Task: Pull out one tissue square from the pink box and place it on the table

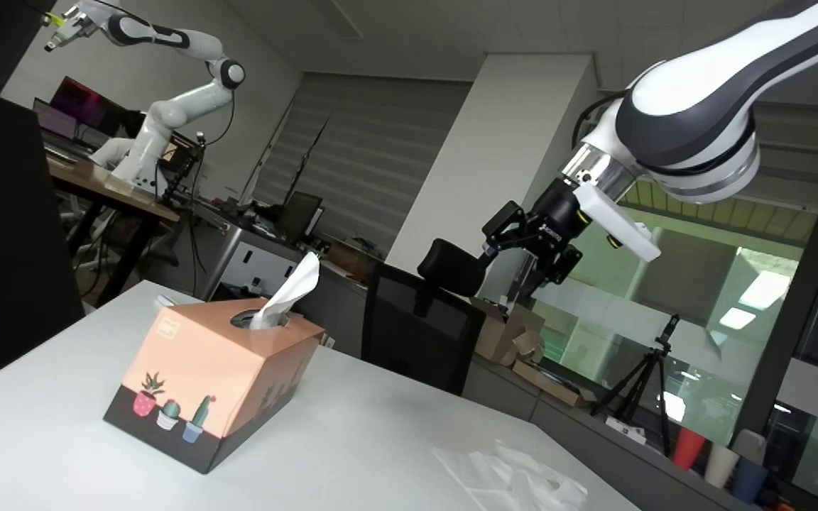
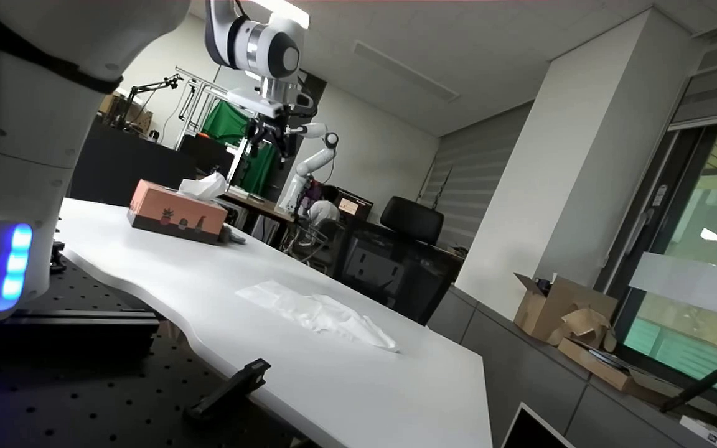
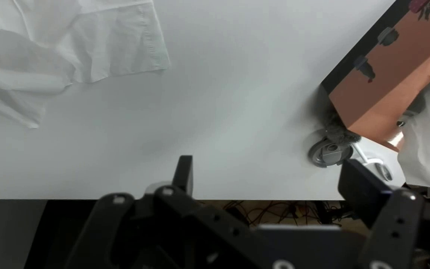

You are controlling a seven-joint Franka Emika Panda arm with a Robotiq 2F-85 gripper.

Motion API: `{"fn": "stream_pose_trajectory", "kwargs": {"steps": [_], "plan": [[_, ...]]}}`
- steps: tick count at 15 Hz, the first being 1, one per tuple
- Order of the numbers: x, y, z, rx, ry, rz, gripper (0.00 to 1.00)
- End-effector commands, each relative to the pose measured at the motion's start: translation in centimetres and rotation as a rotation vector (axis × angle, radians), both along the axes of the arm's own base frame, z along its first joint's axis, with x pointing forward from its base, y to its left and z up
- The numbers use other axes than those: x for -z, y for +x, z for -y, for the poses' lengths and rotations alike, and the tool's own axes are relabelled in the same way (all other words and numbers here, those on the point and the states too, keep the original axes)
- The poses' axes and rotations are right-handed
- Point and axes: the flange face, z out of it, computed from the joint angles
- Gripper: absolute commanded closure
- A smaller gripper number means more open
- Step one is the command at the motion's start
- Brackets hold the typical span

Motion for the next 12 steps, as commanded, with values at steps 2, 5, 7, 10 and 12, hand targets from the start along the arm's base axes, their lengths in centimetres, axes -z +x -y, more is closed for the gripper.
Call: {"fn": "stream_pose_trajectory", "kwargs": {"steps": [2, 5, 7, 10, 12], "plan": [[-0.16, 0.25, 0.31, 0.005, 0.001, -0.001, 0.00], [-0.21, 0.29, 0.35, 0.006, 0.000, -0.003, 0.00], [-0.21, 0.29, 0.35, 0.006, 0.000, -0.004, 0.00], [-0.21, 0.29, 0.35, 0.006, 0.000, -0.004, 0.00], [-0.21, 0.29, 0.35, 0.006, 0.000, -0.004, 0.00]]}}
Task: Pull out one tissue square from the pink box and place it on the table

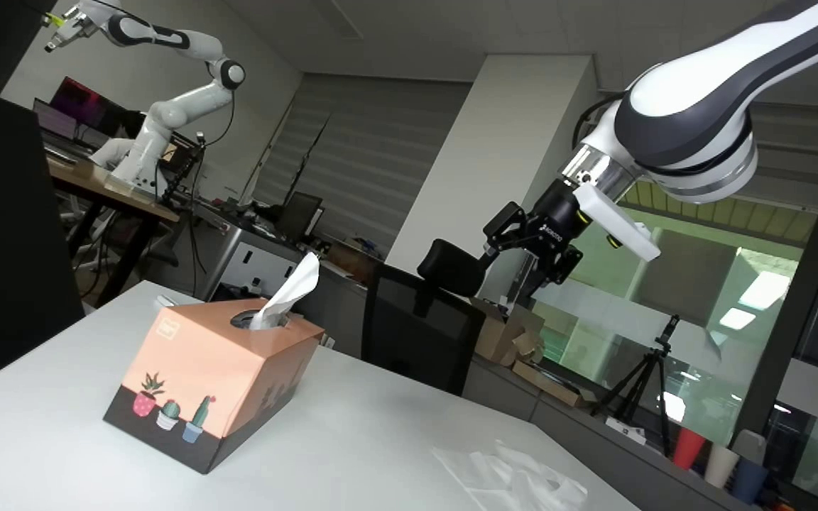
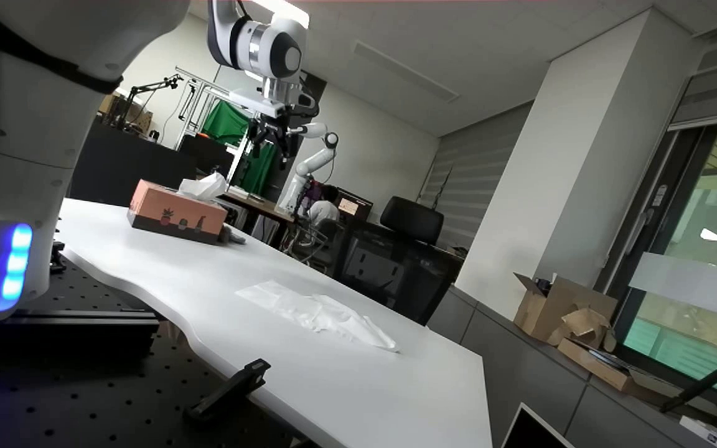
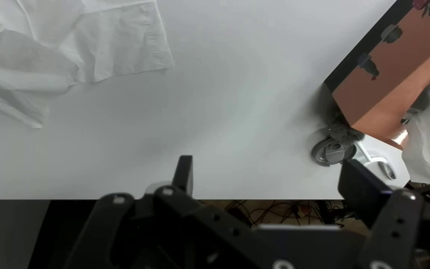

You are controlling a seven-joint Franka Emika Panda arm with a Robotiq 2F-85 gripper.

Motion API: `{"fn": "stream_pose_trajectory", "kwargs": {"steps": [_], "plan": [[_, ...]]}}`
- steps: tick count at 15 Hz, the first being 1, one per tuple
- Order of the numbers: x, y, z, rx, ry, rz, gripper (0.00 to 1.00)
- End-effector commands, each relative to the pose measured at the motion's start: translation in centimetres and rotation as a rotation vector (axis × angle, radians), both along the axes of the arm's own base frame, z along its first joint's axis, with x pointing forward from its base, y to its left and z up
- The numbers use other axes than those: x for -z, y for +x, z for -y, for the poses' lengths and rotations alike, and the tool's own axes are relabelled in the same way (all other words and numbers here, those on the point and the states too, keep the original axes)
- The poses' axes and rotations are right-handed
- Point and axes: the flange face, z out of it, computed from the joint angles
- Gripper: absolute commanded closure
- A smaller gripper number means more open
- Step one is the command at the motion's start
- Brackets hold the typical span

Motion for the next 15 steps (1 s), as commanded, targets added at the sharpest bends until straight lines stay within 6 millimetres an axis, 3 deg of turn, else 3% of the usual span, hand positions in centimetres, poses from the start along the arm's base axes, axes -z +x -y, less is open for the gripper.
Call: {"fn": "stream_pose_trajectory", "kwargs": {"steps": [1, 5, 8, 15], "plan": [[0.0, 0.0, 0.0, -0.001, 0.001, -0.001, 0.00], [1.1, 3.2, 0.0, 0.043, 0.048, 0.016, 0.00], [2.6, 5.6, -2.3, 0.015, 0.130, 0.063, 0.00], [7.0, 8.2, -13.3, -0.171, 0.317, 0.091, 0.00]]}}
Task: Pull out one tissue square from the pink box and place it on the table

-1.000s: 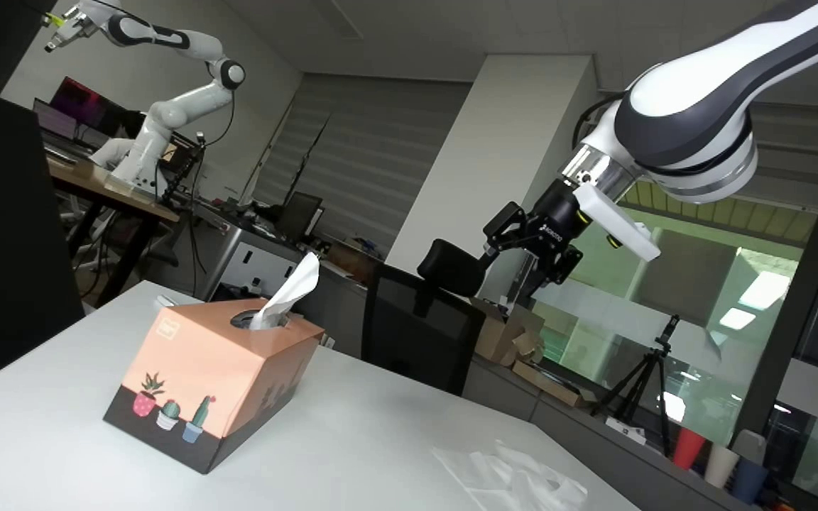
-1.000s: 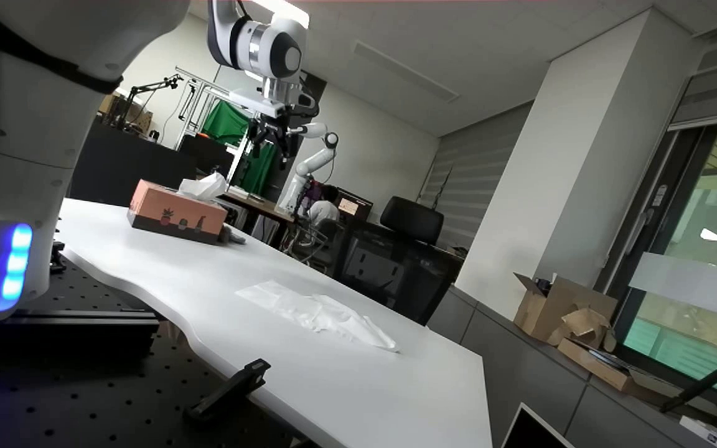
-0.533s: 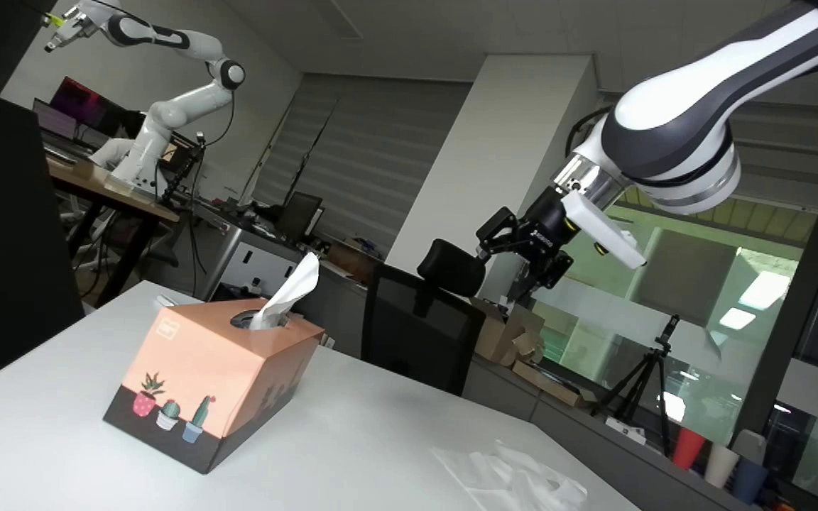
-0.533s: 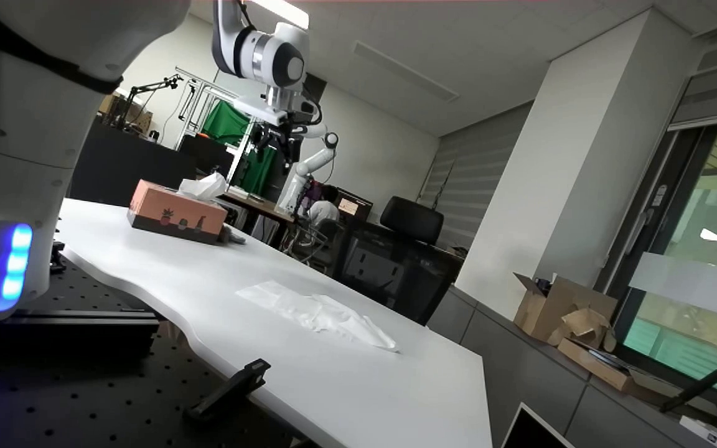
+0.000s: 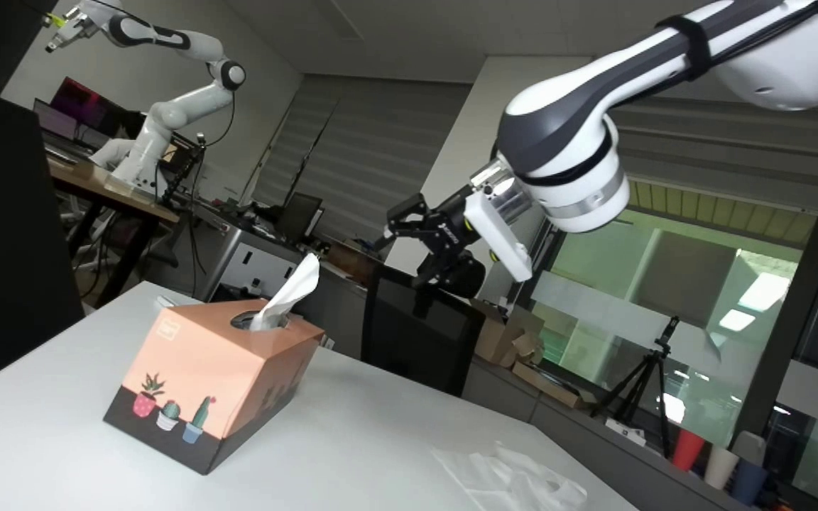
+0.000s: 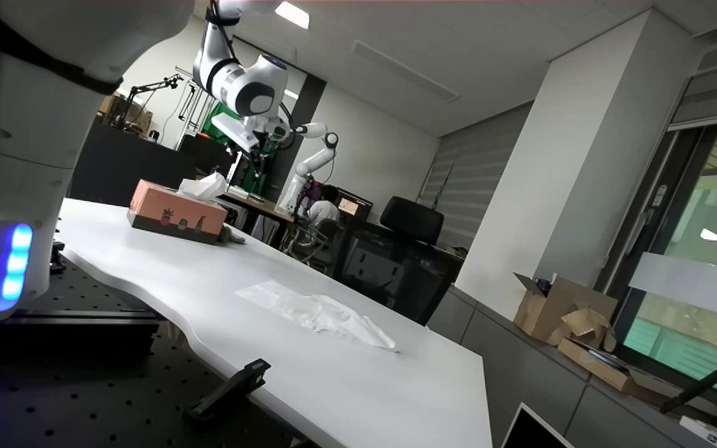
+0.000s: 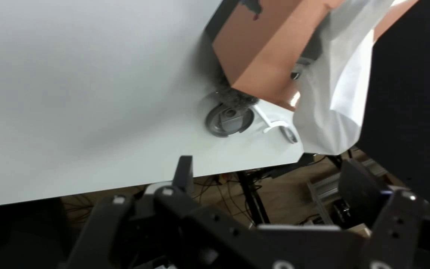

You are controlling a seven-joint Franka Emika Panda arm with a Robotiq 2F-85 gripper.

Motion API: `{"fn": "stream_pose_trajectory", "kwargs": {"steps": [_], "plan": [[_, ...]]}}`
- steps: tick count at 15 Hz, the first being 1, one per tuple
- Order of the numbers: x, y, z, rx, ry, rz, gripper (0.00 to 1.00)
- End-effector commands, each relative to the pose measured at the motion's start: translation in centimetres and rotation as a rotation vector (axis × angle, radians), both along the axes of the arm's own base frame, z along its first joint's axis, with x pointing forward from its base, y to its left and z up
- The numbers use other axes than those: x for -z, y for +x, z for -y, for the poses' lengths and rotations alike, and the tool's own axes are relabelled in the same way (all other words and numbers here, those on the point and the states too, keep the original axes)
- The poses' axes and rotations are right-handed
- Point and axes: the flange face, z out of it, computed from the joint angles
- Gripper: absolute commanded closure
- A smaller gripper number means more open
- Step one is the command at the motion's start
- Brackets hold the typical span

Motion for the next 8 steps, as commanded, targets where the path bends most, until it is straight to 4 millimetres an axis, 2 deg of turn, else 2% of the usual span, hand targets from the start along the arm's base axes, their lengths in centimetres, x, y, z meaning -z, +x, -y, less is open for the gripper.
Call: {"fn": "stream_pose_trajectory", "kwargs": {"steps": [1, 3, 5, 6, 8], "plan": [[1.2, 2.1, -4.4, -0.091, 0.074, 0.002, 0.00], [2.1, 2.4, -6.2, -0.143, 0.096, -0.001, 0.00], [3.3, 2.8, -7.2, -0.181, 0.102, -0.022, 0.00], [3.8, 3.0, -7.5, -0.192, 0.100, -0.037, 0.16], [4.8, 3.4, -7.6, -0.198, 0.105, -0.073, 0.32]]}}
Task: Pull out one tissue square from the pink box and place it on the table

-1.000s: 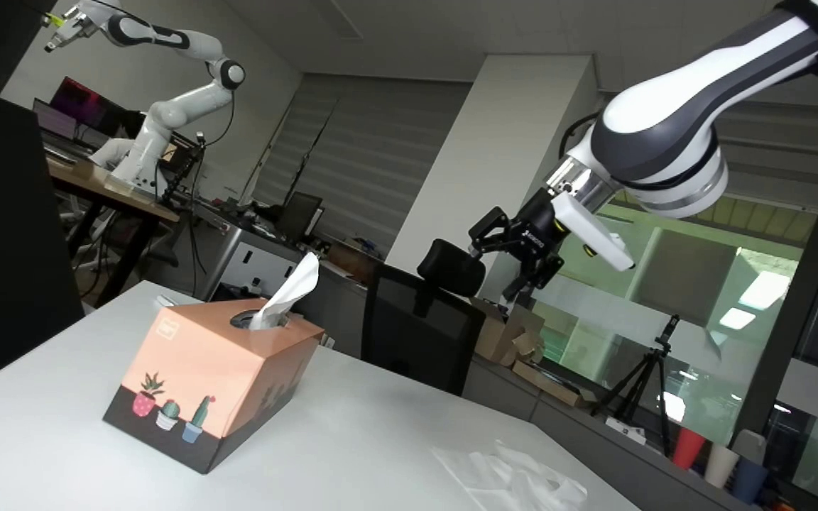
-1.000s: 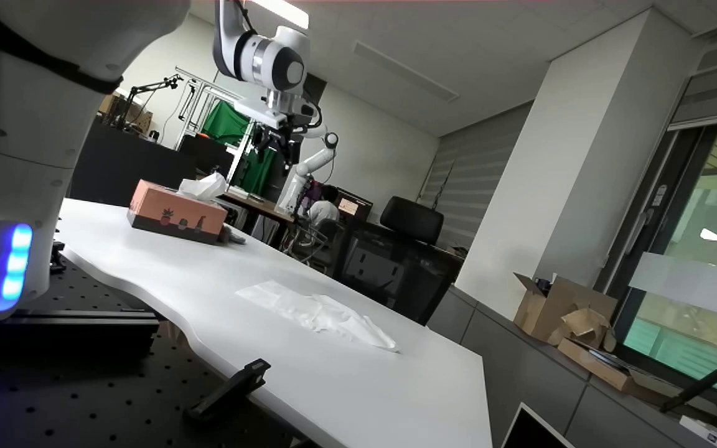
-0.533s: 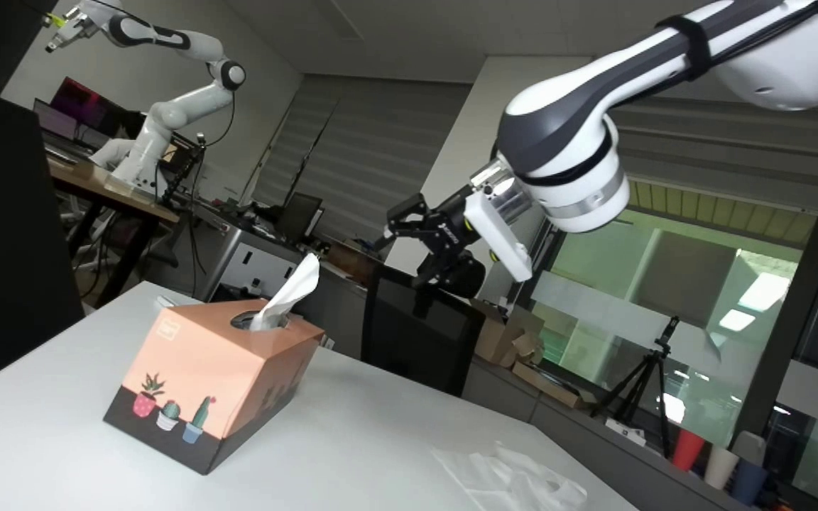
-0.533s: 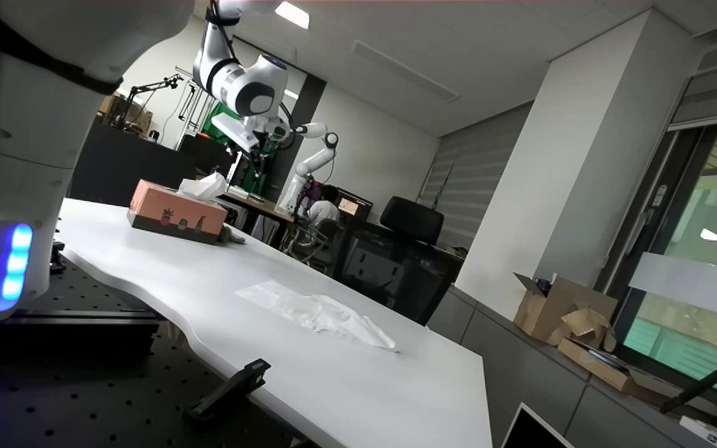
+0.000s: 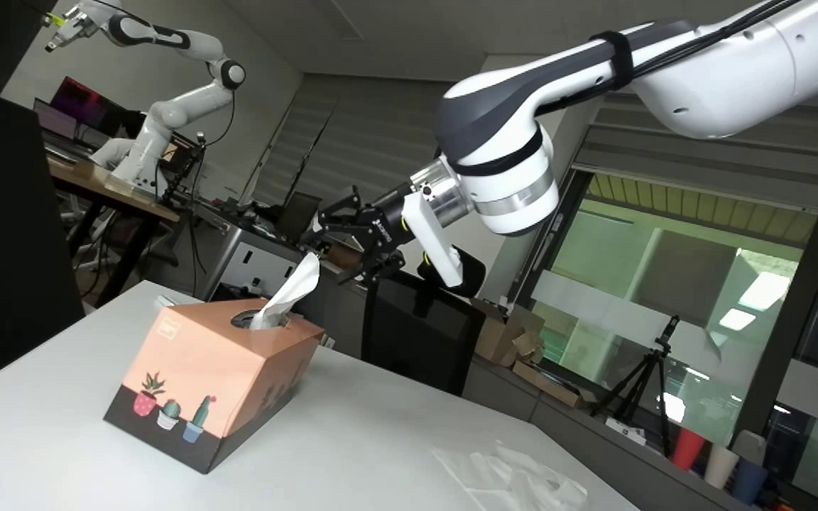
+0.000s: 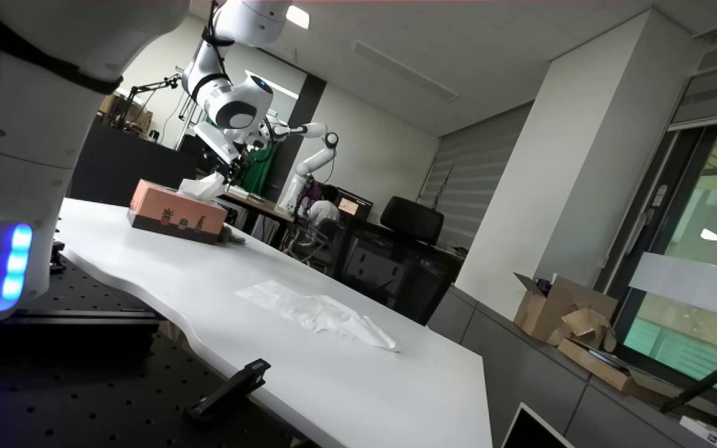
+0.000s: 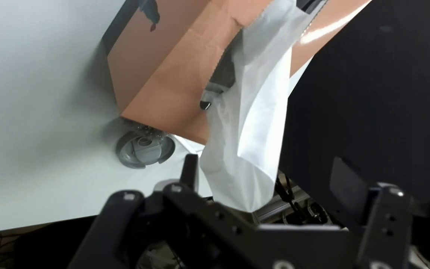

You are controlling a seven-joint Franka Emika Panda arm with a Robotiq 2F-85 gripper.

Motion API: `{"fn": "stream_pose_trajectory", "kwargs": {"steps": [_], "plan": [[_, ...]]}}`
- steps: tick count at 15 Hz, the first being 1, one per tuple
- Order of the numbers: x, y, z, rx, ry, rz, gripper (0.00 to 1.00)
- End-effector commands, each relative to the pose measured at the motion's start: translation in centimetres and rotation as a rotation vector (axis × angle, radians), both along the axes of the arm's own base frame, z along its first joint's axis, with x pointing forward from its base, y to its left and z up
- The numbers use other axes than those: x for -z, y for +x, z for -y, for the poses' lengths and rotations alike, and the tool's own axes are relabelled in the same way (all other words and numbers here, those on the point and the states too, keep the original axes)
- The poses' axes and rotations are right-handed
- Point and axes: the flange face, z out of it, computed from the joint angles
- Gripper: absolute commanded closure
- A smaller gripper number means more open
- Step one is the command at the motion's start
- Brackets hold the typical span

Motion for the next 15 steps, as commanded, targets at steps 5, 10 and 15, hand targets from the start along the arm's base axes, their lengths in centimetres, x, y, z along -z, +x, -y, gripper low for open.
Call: {"fn": "stream_pose_trajectory", "kwargs": {"steps": [5, 10, 15], "plan": [[1.6, 2.4, -0.5, -0.031, 0.026, -0.089, 0.68], [1.2, 2.9, -0.4, -0.038, 0.031, -0.110, 0.99], [-1.8, 3.8, 1.9, -0.008, 0.010, -0.077, 1.00]]}}
